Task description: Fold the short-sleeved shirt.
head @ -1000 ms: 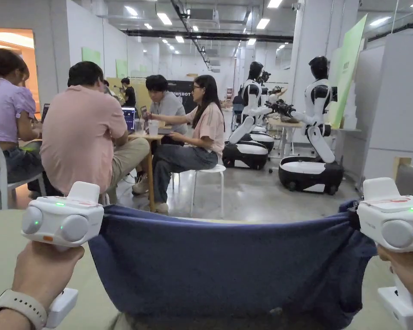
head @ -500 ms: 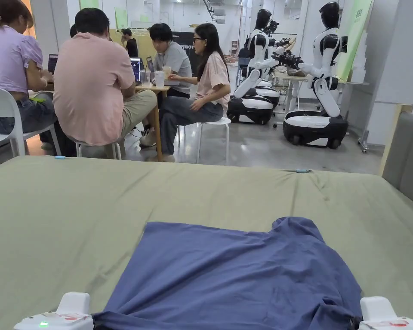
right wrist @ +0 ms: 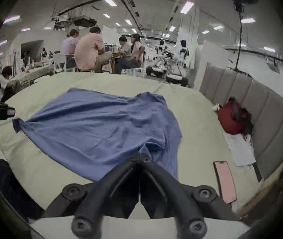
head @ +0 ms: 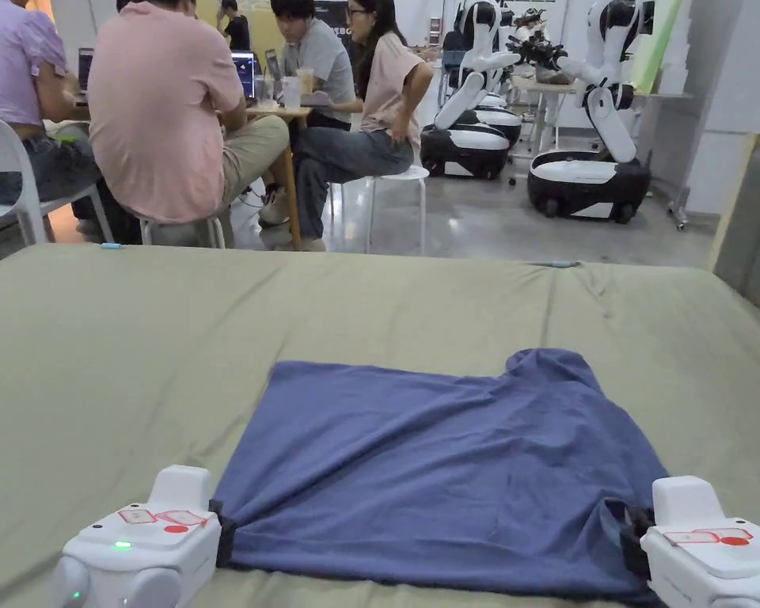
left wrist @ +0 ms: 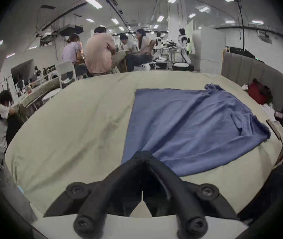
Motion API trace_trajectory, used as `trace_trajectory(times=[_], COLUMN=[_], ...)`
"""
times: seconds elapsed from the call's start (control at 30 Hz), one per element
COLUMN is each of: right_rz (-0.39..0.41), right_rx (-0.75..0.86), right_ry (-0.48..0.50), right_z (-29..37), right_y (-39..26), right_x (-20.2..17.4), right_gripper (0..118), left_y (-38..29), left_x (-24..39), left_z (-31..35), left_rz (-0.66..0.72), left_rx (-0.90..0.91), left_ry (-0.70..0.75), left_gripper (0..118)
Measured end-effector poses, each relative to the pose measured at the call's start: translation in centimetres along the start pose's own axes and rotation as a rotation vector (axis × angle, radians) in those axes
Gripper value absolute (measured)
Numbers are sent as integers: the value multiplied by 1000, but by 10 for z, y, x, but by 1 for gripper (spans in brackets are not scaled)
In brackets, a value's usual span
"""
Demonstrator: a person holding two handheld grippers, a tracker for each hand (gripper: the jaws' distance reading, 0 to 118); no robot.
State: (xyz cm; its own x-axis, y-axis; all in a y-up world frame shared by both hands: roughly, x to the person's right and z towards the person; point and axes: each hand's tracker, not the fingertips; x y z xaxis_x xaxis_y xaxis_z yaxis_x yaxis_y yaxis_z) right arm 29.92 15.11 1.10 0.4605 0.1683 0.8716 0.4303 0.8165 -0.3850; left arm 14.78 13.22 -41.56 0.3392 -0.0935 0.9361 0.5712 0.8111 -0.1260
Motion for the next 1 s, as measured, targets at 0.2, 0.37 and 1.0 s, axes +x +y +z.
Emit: trace_trajectory(times=[0.2, 0.37, 1.0], right_rz=[-48, -74, -15], right_rx=[21, 9, -78], right_ry=[39, 32, 98], right_z=[6, 1, -48], right_y=[-1, -6, -52], right_x=[11, 19, 33], right_gripper=[0, 0, 100], left_y=[20, 8, -14], left_x=[-52, -70, -41], left_z=[-4, -21, -31], left_rz=[165, 201, 158], left_rx=[-59, -138, -143], left_ry=[-29, -149, -124], left_gripper=[0, 118, 3])
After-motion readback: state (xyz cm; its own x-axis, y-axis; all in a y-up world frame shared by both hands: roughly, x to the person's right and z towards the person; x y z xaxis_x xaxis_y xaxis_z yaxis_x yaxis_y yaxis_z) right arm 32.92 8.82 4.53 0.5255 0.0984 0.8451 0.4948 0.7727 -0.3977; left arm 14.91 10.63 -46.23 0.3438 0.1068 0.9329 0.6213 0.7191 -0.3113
